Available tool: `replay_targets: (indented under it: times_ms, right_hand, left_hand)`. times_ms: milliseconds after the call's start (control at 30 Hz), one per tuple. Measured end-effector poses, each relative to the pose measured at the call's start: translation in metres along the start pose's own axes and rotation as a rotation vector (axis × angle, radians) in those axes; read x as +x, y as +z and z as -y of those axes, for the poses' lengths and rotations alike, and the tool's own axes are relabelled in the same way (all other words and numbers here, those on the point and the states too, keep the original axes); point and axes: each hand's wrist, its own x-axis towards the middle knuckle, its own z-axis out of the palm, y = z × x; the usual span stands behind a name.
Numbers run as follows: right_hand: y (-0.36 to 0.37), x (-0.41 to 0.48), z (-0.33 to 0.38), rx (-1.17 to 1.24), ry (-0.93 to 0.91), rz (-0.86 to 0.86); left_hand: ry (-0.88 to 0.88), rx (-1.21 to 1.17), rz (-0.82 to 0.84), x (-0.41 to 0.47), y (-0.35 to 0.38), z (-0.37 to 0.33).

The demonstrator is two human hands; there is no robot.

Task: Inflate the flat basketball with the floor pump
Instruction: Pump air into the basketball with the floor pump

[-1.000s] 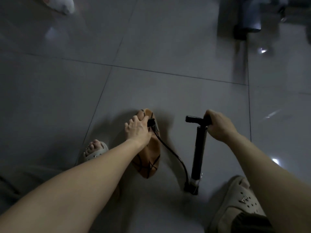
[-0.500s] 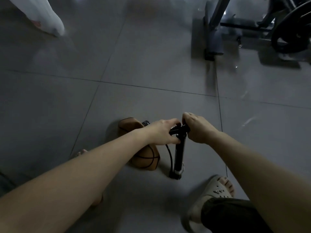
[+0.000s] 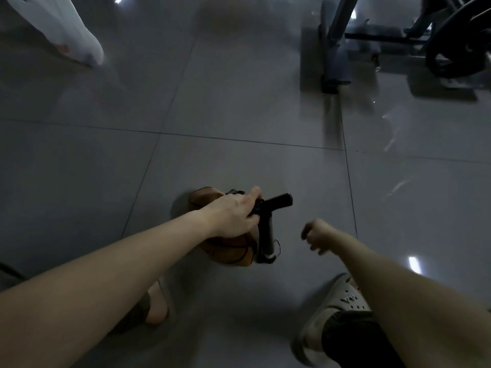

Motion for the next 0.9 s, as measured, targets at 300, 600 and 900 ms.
replay_targets:
  times_ms: [300, 600, 900]
  right_hand:
    - [0.098, 0.033, -0.004, 0.163, 0.136, 0.120]
    - [0.033, 0.020, -0.024, 0.076, 0.197, -0.082]
    - [-0.105, -0.121, 0.113, -0.390, -0.088, 0.193]
  left_hand:
    - [0.152, 0.008, -0.023, 0.002, 0.009, 0.009]
    - [0.238, 0.094, 0.034, -0.006, 0.026, -0.024]
    - [0.250, 0.152, 0.059, -0.012, 0.034, -0.052]
